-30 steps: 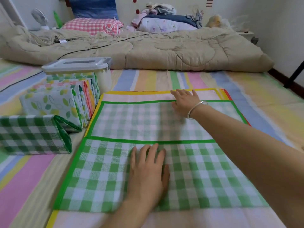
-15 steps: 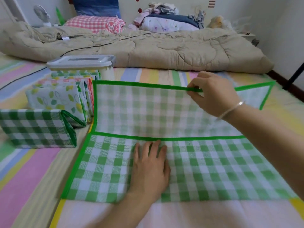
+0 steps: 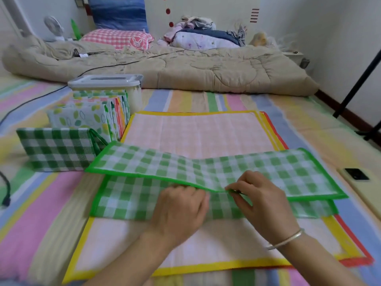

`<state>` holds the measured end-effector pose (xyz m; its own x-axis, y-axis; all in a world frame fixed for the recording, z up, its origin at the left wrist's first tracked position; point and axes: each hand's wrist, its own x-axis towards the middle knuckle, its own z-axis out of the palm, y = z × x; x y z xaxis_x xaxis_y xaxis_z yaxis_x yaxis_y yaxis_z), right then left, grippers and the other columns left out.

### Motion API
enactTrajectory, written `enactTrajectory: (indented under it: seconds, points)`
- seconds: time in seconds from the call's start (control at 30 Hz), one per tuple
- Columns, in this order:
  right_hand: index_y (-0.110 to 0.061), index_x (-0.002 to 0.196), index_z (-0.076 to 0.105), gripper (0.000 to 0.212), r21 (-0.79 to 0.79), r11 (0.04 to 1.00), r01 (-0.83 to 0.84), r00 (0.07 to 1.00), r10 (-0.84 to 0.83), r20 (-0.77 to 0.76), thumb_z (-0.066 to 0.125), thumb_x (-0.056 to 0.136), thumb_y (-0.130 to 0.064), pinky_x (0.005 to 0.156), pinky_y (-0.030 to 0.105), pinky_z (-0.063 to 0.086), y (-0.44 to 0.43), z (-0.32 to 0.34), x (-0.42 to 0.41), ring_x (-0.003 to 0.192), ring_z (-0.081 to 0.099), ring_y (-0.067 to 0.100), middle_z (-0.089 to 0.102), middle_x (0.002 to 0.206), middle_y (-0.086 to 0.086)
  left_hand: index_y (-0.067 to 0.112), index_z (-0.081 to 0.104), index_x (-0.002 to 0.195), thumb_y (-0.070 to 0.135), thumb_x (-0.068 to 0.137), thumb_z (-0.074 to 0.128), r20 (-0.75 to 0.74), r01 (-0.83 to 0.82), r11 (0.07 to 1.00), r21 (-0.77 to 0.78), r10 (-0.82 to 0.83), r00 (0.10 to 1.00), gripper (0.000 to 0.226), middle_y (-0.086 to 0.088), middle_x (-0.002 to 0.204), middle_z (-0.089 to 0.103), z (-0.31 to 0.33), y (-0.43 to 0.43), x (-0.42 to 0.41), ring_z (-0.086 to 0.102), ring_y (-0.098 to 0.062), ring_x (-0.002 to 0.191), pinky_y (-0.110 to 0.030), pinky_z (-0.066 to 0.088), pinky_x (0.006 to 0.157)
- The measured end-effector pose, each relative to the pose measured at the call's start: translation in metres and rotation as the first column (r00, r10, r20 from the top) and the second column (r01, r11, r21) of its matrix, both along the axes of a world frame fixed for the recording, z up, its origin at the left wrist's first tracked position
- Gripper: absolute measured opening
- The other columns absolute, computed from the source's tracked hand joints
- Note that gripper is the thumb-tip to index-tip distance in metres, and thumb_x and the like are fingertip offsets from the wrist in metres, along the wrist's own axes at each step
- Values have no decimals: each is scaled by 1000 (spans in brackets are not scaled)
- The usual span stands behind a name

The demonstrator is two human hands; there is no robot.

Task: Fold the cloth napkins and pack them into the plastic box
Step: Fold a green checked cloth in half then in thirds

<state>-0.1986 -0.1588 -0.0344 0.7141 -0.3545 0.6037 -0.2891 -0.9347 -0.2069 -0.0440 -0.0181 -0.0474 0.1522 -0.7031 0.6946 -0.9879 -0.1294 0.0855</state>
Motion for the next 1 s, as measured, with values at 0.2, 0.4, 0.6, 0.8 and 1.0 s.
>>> enactTrajectory:
  seconds: [0.2,0.4,0.6,0.8,1.0]
  points:
    - [-22,85,76,27,-59,996,-72,993,66,-94,50,87,-30,41,27,44,0,-30,-10,72,59,17,59,80,-7,19,69,77,31,93,62,3,188,982,15,-188,982,22,7,76,64,-5,42,4,57,-15,69,-28,43,62]
    - [-21,92,77,35,-81,983,-167,980,156,-122,49,91,-42,41,25,44,-1,-35,-19,72,60,17,61,81,-5,25,78,105,45,90,56,-146,129,964,234,-97,985,33,14,108,71,-38,48,32,64,-7,101,-30,54,84]
    - [-24,92,77,25,-72,980,-184,979,177,-96,55,92,-35,47,24,43,6,-37,-25,72,58,16,61,82,-6,25,80,94,43,88,58,-196,149,971,186,-112,974,30,14,99,73,-36,48,30,66,-6,92,-28,55,76]
    - [-26,86,76,19,-45,982,-181,979,176,-102,59,91,-32,46,25,42,9,-37,-26,71,58,15,60,81,-9,27,79,86,43,87,60,-214,153,964,217,-106,971,25,15,94,72,-35,48,29,64,-5,88,-27,55,72]
    - [-25,84,76,16,-21,985,-170,977,166,-136,62,89,-32,45,27,43,10,-39,-26,71,57,14,61,81,-9,23,72,86,47,95,42,-212,52,968,245,1,977,39,10,88,67,-13,8,27,61,-9,79,-32,55,69]
